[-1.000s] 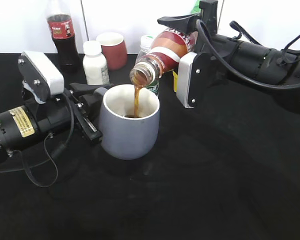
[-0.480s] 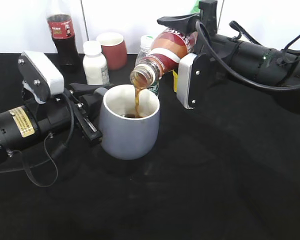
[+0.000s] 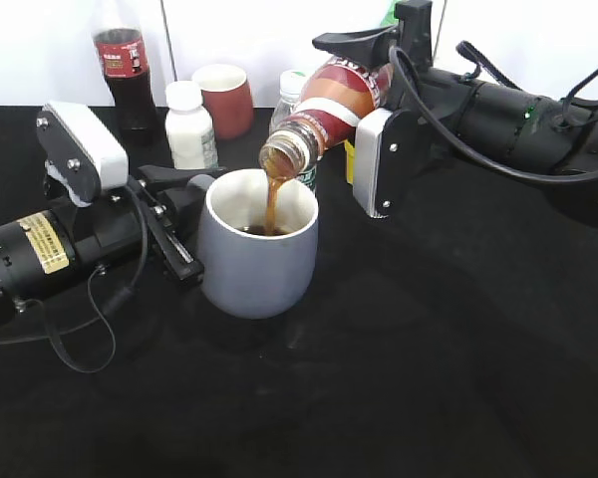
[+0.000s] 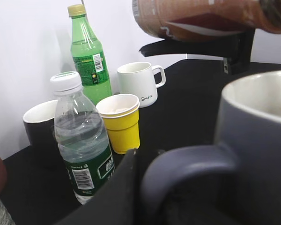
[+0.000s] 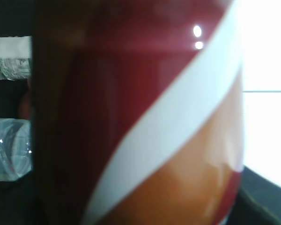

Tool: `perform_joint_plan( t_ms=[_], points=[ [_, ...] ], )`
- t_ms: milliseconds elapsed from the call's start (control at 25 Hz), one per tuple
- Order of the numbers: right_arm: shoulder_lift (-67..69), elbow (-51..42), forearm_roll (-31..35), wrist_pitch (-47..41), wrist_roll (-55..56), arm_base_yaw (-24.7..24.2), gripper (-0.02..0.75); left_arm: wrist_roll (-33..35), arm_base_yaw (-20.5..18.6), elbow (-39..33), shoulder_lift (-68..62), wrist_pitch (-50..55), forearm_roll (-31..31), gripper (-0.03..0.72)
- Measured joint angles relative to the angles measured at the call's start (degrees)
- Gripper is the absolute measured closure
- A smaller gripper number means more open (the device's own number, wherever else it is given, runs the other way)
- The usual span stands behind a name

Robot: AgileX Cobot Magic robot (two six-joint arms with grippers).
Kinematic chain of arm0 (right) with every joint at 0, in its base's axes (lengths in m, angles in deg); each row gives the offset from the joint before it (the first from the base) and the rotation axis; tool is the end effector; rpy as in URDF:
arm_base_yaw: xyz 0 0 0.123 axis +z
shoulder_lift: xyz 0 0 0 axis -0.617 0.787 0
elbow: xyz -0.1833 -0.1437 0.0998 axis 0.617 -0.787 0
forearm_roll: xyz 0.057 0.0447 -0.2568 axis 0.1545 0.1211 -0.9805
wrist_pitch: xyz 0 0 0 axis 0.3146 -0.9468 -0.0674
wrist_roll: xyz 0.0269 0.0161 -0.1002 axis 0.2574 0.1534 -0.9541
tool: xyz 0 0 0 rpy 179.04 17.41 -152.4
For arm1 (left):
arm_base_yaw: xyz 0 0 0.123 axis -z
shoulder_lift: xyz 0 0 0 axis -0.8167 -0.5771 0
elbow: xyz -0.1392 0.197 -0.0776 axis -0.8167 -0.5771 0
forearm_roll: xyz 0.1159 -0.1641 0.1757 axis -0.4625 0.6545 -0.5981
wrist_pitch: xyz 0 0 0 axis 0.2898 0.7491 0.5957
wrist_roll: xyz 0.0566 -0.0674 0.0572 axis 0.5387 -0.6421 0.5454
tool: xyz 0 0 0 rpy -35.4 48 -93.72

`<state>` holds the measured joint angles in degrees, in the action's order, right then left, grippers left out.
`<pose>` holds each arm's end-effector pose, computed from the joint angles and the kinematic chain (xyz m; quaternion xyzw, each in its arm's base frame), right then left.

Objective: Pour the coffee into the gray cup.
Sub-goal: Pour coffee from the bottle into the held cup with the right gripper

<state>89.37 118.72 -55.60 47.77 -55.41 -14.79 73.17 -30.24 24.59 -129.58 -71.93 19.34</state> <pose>0.3284 0.1953 0.1670 -0.6672 0.2494 -0.2181 0.6672 0.2589 -0.1689 0.1113 0.3731 0.6296 -0.2337 0.6402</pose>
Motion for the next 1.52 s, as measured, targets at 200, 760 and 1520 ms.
perform_joint_plan(
  t_ms=[200,760,1520],
  points=[
    [0.00,0.00,0.00,0.03,-0.17,0.00,0.234,0.05,0.00,0.00,0.00,0.11,0.00,0.627],
    [0.00,0.00,0.00,0.16,-2.28,0.00,0.234,0.37,0.00,0.00,0.00,0.38,0.00,0.627],
    [0.00,0.00,0.00,0.38,-4.09,0.00,0.234,0.41,0.00,0.00,0.00,0.38,0.00,0.625]
  ],
)
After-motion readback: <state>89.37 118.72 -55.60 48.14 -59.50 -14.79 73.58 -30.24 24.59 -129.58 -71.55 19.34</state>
